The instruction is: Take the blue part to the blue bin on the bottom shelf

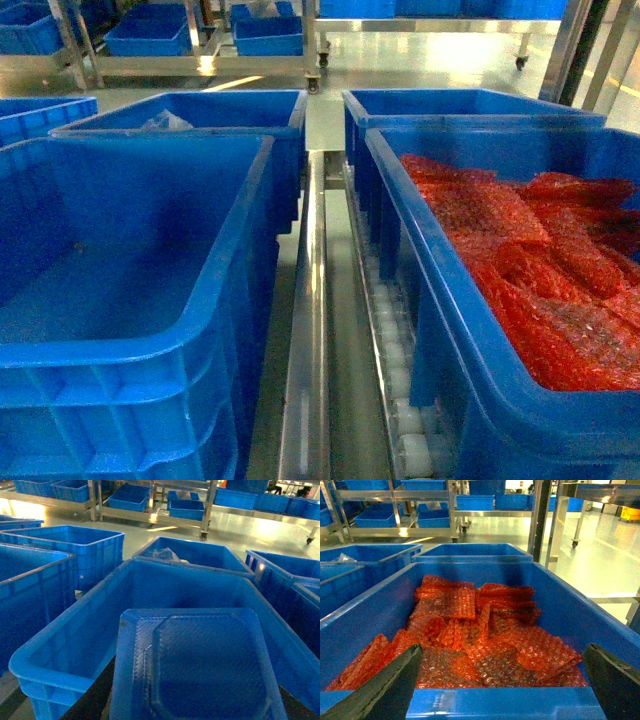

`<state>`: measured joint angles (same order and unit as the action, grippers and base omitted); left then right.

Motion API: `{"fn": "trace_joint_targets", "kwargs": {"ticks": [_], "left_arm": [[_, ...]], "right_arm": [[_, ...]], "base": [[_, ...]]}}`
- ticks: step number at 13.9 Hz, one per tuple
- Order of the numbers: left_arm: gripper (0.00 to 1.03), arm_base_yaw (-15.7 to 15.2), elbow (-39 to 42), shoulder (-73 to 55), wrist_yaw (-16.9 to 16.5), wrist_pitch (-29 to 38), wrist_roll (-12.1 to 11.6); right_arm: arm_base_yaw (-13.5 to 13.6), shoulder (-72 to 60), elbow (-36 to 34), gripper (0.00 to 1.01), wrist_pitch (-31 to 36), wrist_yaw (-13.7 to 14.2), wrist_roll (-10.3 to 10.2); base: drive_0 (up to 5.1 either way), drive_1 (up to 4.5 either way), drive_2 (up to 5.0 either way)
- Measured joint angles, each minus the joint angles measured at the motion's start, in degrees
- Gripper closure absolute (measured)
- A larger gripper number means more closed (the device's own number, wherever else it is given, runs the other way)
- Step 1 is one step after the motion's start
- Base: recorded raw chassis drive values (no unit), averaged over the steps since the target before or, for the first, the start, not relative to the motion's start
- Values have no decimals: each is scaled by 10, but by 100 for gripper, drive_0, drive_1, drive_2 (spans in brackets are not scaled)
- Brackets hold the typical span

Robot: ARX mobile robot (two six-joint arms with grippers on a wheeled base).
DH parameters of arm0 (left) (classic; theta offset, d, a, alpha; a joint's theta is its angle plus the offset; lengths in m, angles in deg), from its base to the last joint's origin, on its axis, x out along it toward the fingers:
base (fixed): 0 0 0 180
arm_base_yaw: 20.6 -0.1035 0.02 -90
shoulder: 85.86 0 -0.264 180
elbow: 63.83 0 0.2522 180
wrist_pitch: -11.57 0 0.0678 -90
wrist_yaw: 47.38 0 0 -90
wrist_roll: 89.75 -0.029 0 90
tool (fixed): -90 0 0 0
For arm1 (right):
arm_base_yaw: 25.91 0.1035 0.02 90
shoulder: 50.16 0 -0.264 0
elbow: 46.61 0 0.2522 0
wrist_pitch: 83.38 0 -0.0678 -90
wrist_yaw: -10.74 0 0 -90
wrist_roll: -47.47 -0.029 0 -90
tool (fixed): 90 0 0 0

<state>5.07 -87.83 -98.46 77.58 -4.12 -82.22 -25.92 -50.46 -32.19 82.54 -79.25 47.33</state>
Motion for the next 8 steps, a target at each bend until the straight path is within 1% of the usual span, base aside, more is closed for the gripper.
{"fn": "trace_joint_targets", "kwargs": {"ticks": [8], "left_arm": [[60,0,0,0,0,0,0]], "right_arm": [[0,0,0,3,0,0,0]], "base": [[0,0,0]]}}
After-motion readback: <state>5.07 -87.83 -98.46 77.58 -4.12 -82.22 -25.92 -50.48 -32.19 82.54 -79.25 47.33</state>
